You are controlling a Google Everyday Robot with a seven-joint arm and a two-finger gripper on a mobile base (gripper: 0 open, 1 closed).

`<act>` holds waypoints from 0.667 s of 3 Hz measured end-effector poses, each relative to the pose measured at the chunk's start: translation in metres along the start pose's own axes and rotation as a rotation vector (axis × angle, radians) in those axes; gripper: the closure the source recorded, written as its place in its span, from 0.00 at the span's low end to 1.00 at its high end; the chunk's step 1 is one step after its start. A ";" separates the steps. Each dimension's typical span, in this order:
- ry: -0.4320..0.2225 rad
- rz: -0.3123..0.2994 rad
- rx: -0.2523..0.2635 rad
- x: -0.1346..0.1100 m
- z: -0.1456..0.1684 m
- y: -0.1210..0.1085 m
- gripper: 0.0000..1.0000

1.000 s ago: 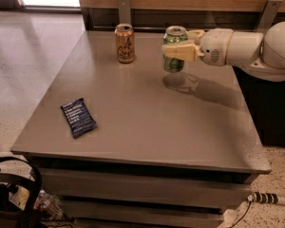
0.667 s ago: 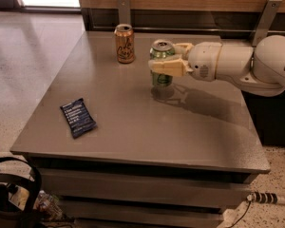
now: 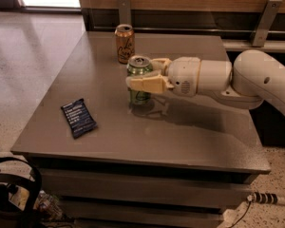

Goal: Move green can near rxbar blueberry

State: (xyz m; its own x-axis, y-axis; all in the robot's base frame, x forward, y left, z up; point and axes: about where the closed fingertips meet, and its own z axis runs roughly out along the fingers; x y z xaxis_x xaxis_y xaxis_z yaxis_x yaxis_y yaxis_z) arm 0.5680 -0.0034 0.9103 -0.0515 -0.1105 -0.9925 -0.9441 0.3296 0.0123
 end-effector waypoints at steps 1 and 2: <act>-0.035 0.020 -0.123 0.005 0.021 0.030 1.00; -0.037 0.014 -0.188 0.010 0.032 0.047 1.00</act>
Offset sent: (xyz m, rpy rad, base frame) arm -0.0477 0.0569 -0.0222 0.0531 0.0253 0.2543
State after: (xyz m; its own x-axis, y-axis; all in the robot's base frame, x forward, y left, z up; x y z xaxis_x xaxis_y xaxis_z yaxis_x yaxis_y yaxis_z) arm 0.5338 0.0410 0.8968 -0.0567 -0.0719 -0.9958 -0.9878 0.1490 0.0455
